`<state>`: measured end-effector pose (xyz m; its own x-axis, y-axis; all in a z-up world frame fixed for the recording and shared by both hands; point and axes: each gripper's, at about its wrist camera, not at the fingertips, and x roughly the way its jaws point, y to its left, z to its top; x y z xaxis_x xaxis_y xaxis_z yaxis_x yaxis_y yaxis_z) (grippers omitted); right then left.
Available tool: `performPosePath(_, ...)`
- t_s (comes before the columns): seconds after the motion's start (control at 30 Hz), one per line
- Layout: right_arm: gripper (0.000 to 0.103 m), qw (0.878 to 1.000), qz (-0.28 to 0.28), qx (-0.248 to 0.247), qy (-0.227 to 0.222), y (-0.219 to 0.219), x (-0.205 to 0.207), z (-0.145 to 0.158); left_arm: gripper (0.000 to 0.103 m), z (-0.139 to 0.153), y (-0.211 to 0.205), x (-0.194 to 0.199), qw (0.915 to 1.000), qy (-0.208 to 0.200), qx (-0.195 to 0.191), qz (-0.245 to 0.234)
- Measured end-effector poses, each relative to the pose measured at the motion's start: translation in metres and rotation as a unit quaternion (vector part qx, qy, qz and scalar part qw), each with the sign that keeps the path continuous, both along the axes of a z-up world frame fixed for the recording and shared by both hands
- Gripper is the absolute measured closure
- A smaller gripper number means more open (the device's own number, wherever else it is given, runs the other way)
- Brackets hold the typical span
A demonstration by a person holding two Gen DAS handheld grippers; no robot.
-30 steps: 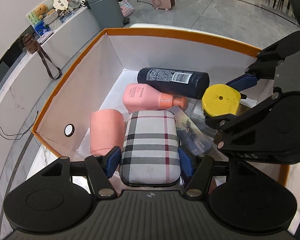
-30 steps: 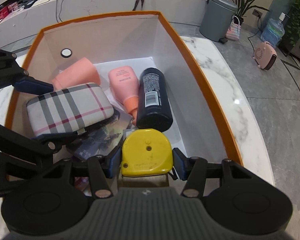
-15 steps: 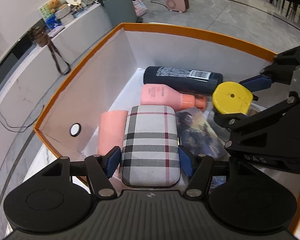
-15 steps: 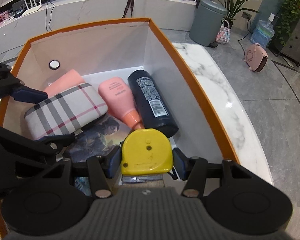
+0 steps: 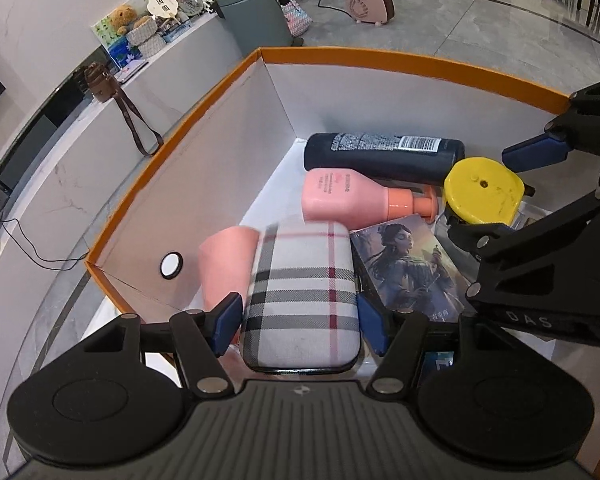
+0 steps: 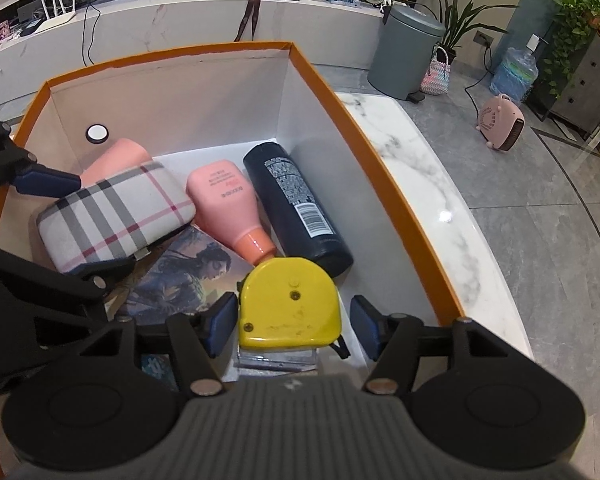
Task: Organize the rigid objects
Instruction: 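Lower the pouch with the left tool while the right tool lowers the tape measure into the box, then open both tools and withdraw them up from the box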
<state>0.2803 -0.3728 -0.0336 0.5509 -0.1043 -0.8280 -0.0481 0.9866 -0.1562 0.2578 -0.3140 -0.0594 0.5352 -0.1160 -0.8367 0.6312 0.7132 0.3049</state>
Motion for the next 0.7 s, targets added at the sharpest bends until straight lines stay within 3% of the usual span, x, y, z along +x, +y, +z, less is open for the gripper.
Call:
performPosePath(0.4,0.032,1.0,0.002,-0.004,-0.006,0.004,-0.001,0.004,0.032,0.023,-0.003,0.003,0.9991,-0.04,-0.014,0.006)
performPosePath(0.7,0.03,1.0,-0.003,0.008,-0.022,0.001,-0.007,0.018,0.031,0.036,0.002,0.0,0.9987,-0.046,-0.02,0.01)
